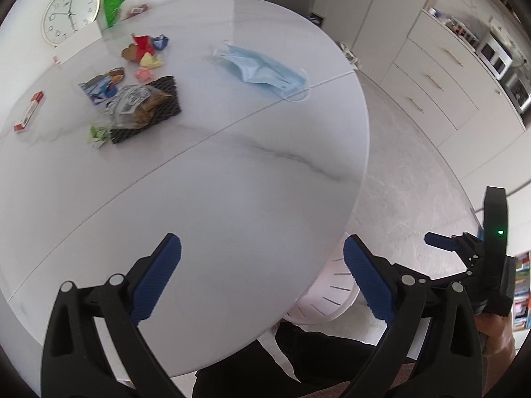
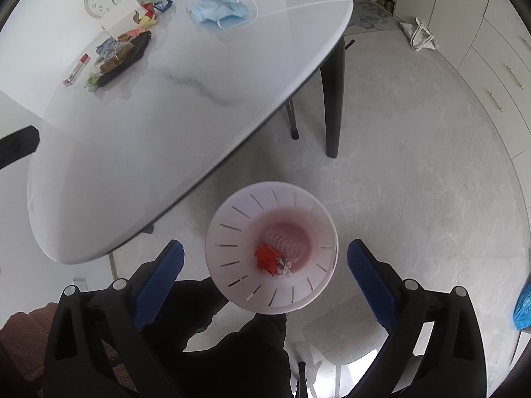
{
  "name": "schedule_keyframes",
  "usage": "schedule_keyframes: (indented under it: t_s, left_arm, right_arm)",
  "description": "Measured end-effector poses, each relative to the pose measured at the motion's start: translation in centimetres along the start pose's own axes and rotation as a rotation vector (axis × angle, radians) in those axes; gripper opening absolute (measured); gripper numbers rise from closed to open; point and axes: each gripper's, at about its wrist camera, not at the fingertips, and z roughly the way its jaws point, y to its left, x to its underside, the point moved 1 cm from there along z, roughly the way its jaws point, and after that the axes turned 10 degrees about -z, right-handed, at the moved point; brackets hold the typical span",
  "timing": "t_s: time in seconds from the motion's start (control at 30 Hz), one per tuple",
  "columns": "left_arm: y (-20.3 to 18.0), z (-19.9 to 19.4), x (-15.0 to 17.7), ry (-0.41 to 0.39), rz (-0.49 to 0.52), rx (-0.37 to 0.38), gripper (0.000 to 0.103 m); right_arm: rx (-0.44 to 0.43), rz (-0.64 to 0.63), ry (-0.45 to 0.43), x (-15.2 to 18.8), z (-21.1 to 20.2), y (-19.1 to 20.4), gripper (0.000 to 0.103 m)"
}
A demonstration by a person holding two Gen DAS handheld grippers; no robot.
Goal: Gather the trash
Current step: 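Grasp the clear snack bag with brown contents using the left tool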
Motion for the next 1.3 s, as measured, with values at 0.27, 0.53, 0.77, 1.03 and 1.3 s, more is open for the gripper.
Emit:
schedule_keyframes:
  t_s: [0.27,0.53,0.77,1.03,1.3]
  left_arm:
    - [4.5,-0.3,-3.0,-0.083,-0.047,-0.064,0.094]
    - [11.2,2.6,-11.0,-0.151,0.029,-0.162,0.094]
    - [14.8,8.0,-17.7,-0.095,0.110,-0.164,0.094]
    - [16.0,13.4,-19.7,0.032,0.190,-0.136,0.064]
    - [15.4,12.5,-19.3,0.015,0.226,-0.055,0.039]
  right_arm:
    - [-0.013,-0.021,-0.055,-3.3,-1.6,2.0,0.099]
    - [-0.054,0.022,-0.094,-8.4,-1.2,4.5,0.100]
    - [-0.084,0.012,-0.098,-13.0,0.3,7.8,0.100]
    - [-0.084,-0.027,-0.068,-16.9,2.6,10.8,0.100]
    - [-0.086,-0.055,-0.059,-18.9,3.3,11.6,0.100]
